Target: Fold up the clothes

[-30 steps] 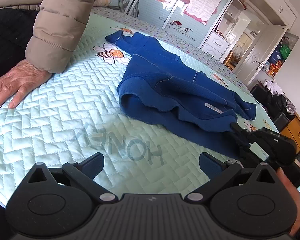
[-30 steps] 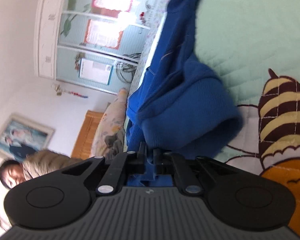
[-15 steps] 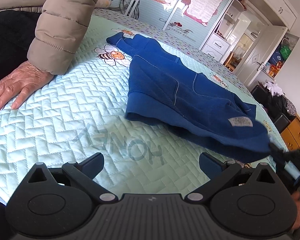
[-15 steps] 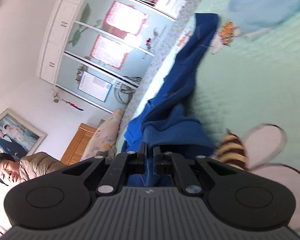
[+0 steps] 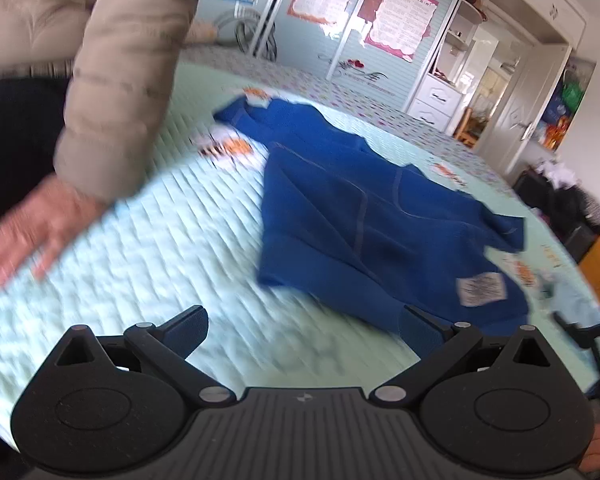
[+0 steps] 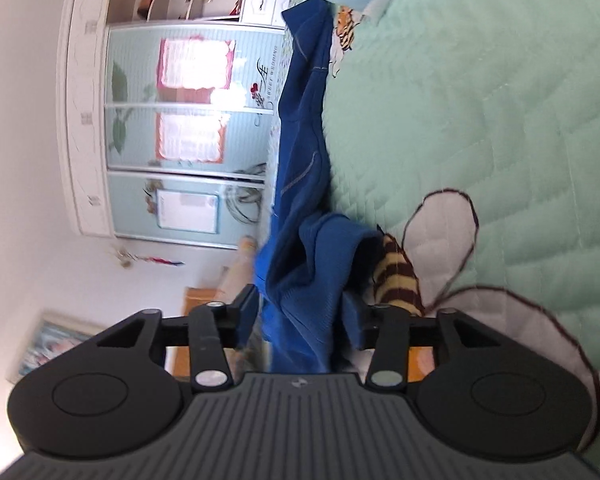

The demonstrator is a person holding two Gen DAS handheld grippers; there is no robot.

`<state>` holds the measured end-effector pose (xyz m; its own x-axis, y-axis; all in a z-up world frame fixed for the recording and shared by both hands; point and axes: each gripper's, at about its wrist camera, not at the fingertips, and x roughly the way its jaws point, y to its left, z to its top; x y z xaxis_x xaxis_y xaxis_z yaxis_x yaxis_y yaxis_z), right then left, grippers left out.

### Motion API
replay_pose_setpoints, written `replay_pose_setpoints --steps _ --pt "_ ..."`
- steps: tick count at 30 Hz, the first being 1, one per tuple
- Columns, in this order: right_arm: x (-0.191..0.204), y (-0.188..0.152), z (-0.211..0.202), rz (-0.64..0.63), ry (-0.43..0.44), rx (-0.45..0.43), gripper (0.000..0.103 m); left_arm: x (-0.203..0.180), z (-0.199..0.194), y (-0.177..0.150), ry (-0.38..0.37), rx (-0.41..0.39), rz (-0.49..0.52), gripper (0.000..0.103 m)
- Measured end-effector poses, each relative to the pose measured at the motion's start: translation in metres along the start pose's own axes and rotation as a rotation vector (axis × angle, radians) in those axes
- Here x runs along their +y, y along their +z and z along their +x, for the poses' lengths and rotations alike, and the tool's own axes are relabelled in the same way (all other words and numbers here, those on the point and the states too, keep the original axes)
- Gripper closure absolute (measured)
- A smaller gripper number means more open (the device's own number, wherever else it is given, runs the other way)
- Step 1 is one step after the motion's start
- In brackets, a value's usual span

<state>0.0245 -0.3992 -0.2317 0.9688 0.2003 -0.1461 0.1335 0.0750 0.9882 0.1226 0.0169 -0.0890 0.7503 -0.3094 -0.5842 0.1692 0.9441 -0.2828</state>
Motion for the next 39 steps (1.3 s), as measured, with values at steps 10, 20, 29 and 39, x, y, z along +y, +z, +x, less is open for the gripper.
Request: replay_pose_setpoints --steps 10,20,29,39 --pt "0.005 0.021 0.012 0.078 0.062 0.005 0.042 -0.053 0.033 -0.033 0.343 -0.104 0.871 0.001" --pt "0.027 0.030 0.022 0.073 0.126 0.049 0.042 -0.057 0.082 -0.015 0.455 -0.082 0.885 0.001" --pt "0.024 0.030 0.023 0.056 0.090 0.075 0.030 -0.052 0.102 -0.015 0.469 -0.134 0.868 0.001" --pt "0.011 0.033 0.036 0.064 0.063 0.062 0.028 -0.048 0.113 -0.009 0.361 -0.062 0.775 0.088"
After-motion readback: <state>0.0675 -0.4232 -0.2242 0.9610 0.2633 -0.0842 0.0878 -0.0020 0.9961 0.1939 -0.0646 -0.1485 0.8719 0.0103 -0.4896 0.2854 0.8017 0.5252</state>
